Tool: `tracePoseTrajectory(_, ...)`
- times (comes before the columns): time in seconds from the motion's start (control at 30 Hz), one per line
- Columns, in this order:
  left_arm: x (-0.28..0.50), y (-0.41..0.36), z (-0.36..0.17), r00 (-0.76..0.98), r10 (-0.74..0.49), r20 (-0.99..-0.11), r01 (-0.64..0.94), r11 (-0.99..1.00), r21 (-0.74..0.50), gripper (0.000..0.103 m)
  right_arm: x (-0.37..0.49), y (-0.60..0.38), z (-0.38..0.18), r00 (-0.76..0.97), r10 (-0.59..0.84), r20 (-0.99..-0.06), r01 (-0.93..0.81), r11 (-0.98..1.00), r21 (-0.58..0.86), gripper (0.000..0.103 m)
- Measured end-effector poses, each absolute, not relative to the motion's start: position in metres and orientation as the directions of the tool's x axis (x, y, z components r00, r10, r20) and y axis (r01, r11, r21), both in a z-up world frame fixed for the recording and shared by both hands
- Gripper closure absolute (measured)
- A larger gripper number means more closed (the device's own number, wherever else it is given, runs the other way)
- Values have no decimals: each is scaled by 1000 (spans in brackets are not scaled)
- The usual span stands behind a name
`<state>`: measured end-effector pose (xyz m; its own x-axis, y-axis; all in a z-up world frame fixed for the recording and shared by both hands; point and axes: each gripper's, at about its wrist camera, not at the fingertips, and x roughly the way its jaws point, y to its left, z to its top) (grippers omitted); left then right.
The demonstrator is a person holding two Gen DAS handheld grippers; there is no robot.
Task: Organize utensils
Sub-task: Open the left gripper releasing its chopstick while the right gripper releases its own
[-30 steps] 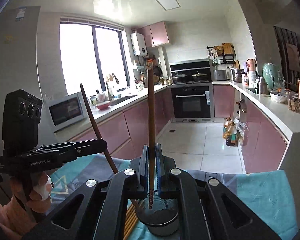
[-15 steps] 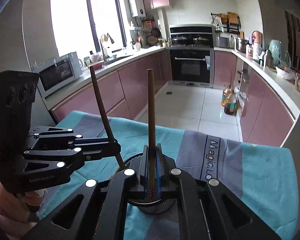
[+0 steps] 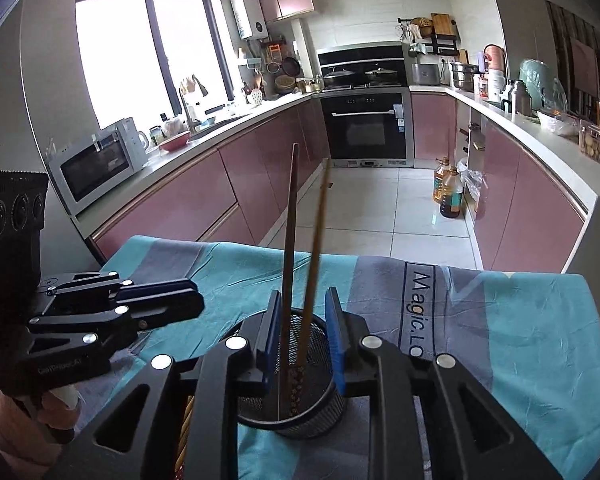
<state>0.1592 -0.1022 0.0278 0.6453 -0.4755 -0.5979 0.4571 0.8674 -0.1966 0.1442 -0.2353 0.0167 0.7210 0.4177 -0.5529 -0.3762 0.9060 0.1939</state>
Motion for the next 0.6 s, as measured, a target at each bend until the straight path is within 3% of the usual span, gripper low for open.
tracePoseTrajectory(0.1, 144, -88, 30, 686, -455, -568, 438, 881, -176, 76, 121, -236, 21, 736, 444, -511, -402, 894, 198, 72)
tracePoseTrajectory(0.17, 133, -78, 31, 709, -443, -549, 433, 888, -158, 62, 106, -234, 23, 731, 476, -489, -436, 877, 202, 68)
tracePoseTrajectory(0.27, 108, -62, 24, 734, -422, -532, 418, 898, -135, 52, 80, -224, 16, 695, 531, -485, -498, 842, 208, 62)
tracePoseTrajectory(0.6, 76, -34, -54, 659, -310, -685, 333, 937, -104, 48, 67, -179, -60, 549, 531, -645, -500, 827, 256, 62)
